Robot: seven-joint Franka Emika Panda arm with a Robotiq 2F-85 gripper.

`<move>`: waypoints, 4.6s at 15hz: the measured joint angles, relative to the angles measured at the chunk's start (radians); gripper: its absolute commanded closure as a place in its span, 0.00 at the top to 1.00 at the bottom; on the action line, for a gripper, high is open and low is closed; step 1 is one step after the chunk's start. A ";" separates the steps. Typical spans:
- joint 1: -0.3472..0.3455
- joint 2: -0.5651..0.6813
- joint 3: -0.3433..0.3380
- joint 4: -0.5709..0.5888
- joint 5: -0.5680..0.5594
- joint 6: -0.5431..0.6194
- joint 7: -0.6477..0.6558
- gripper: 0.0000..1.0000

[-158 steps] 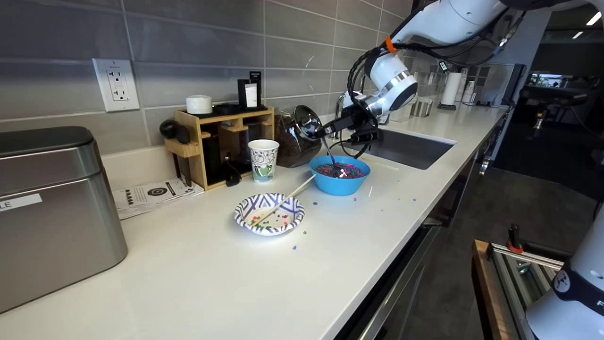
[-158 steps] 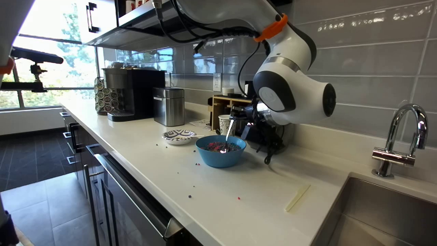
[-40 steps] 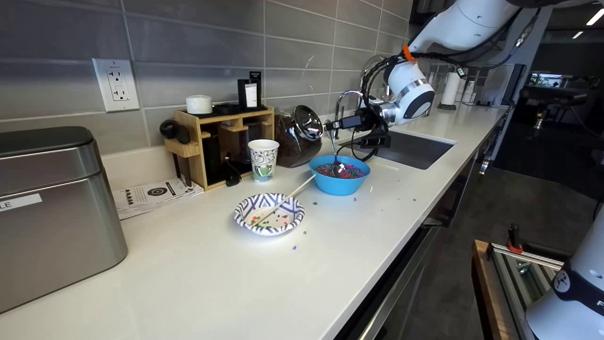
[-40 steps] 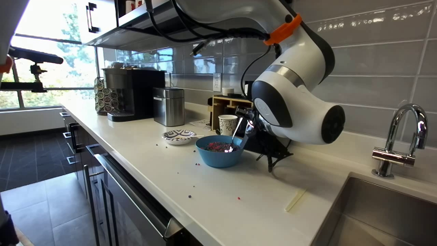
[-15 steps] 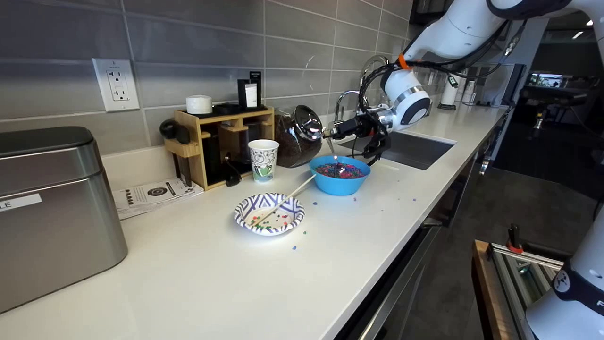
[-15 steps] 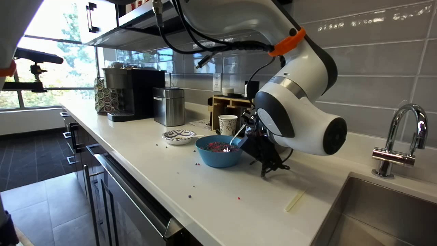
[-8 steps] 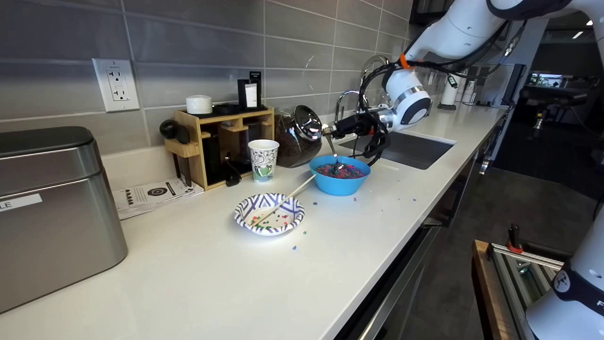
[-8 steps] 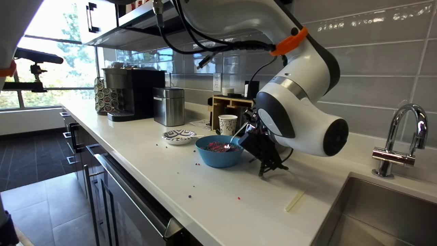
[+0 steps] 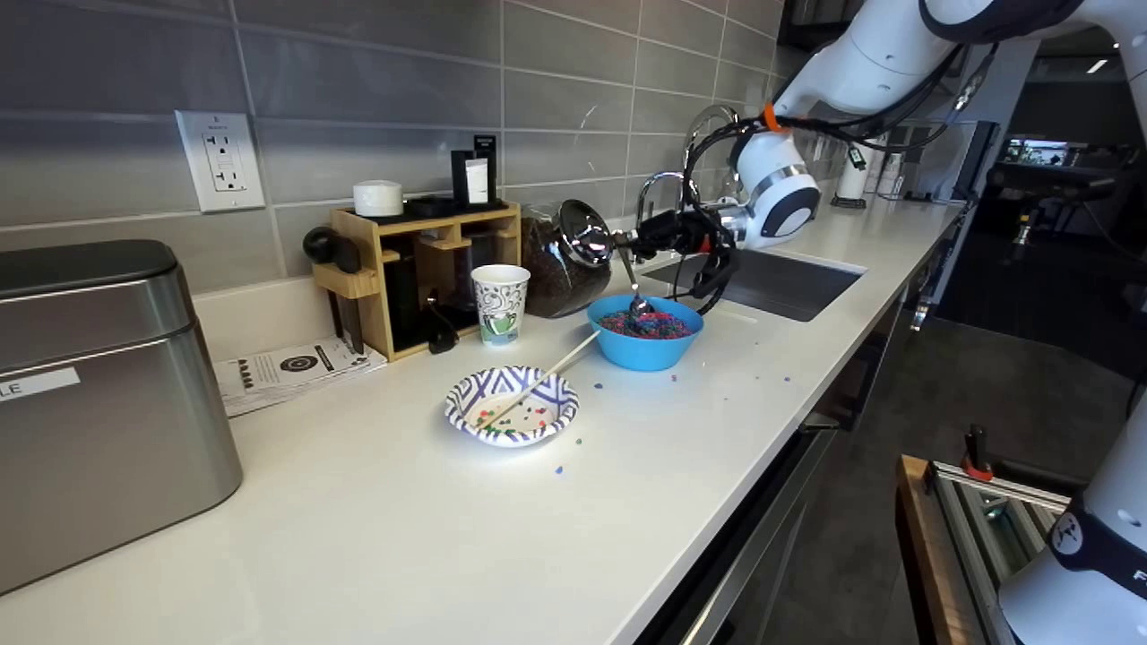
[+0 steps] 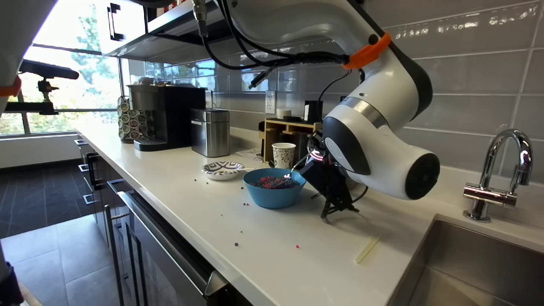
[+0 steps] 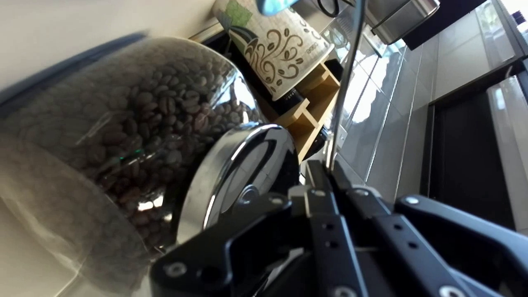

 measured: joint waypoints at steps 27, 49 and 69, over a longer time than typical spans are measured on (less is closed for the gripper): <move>-0.026 0.020 0.000 0.006 0.120 -0.090 0.345 0.00; 0.004 -0.174 -0.031 -0.228 0.130 0.010 0.385 0.01; 0.017 -0.265 -0.052 -0.362 0.198 0.026 0.385 0.00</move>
